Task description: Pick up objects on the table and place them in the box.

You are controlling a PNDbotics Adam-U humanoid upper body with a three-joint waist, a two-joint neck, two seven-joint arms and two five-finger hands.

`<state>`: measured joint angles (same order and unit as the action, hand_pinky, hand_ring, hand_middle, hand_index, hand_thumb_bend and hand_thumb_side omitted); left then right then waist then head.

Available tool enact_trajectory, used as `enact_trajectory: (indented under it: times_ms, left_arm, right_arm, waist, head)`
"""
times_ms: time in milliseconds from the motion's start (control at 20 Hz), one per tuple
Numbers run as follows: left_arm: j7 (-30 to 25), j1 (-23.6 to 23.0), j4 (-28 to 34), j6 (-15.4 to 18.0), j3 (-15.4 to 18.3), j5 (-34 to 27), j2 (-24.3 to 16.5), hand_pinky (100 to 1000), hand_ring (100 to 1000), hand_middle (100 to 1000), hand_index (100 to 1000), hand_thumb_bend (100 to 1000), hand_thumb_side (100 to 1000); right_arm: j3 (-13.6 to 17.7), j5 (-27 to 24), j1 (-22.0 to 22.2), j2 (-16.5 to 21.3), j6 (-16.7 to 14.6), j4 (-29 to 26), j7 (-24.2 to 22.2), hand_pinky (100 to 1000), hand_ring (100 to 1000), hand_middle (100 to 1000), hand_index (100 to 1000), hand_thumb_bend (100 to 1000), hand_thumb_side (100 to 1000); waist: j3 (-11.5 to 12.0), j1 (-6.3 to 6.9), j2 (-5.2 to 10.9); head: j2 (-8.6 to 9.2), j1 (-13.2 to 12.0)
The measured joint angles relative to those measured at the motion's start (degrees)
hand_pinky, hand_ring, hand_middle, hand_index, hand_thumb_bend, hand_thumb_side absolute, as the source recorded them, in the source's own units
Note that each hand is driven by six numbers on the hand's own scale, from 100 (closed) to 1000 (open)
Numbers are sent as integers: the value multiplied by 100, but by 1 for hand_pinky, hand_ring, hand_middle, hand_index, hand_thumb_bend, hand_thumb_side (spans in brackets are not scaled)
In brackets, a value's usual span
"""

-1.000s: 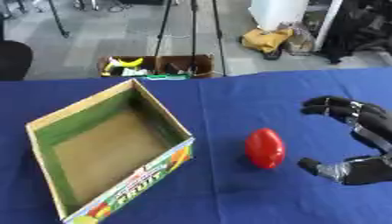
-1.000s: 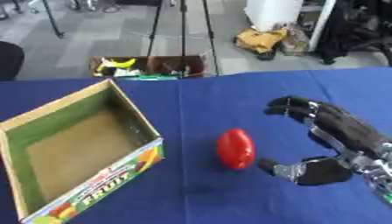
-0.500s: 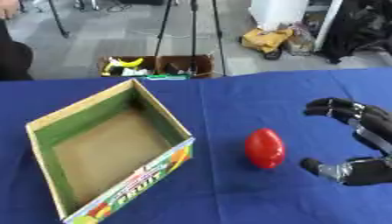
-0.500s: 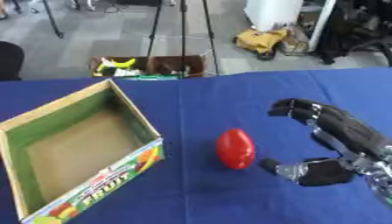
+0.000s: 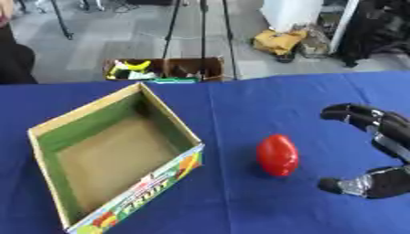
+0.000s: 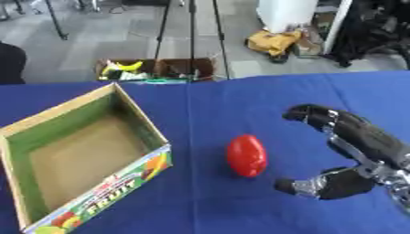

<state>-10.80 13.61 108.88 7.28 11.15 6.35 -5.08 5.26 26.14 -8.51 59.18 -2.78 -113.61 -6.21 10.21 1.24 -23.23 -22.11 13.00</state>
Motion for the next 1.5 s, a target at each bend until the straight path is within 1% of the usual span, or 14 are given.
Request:
enact_trajectory:
  times_ms: [250,500,750,900,1000,1150,1250,1300,1400,1450,1500]
  left_arm:
    - [-1,0,0,0,-2,0,-1,206,550,595,669,100,871]
    - [-8,1,0,-6,-17,0,-1,206,550,594,668,100,872]
    - [-15,1,0,-11,-35,0,-2,206,550,594,668,100,873]
    - [-20,1,0,-13,-35,0,-2,206,550,594,668,100,873]
    - [-28,2,0,-13,-36,0,-2,205,549,594,668,100,874]
    - [-36,4,0,-8,-37,0,-2,205,549,593,667,100,873]
    - [-40,5,0,-3,-37,0,-2,205,549,593,667,100,874]
    - [-42,5,0,-1,-37,0,-2,205,549,593,667,100,875]
    - [-44,6,0,1,-37,0,-2,205,549,593,667,100,874]
    - [-45,7,0,2,-37,0,-2,205,549,593,667,100,874]
    - [-45,7,0,2,-37,0,-2,205,549,593,667,100,874]
  right_arm:
    - [-38,-389,-367,127,241,-7,-289,856,861,895,952,690,801]
    - [-94,-761,-645,170,536,-13,-539,854,858,898,956,682,794]
    - [-170,-942,-826,182,767,-14,-702,855,857,898,958,682,789]
    - [-197,-1009,-869,200,839,-14,-755,855,857,898,958,682,789]
    - [-216,-1024,-875,210,871,-14,-778,855,857,906,969,683,768]
    - [-349,-1074,-1013,211,986,-14,-908,857,863,913,978,687,747]
    - [-431,-1105,-1065,211,1040,-14,-1054,859,870,915,984,699,724]
    - [-469,-1121,-1068,211,1046,-14,-1138,862,875,918,987,723,693]
    - [-531,-1147,-1069,210,1018,-14,-1315,863,876,919,989,724,699]
    - [-547,-1158,-1070,210,990,-14,-1402,867,881,926,996,744,668]
    - [-563,-1164,-1070,210,953,-14,-1491,867,881,926,996,744,668]
  waist:
    - [43,-43,0]
    - [92,-76,-2]
    - [133,-109,-10]
    - [146,-109,-11]
    - [157,-112,-17]
    - [241,-133,-74]
    - [248,-140,-77]
    - [260,-140,-82]
    - [277,-140,-108]
    - [283,-140,-116]
    - [287,-140,-119]
  head:
    - [0,9]
    - [0,30]
    - [0,53]
    - [0,64]
    - [1,71]
    - [5,82]
    - [7,89]
    - [7,94]
    - [8,98]
    - [9,99]
    - [10,99]
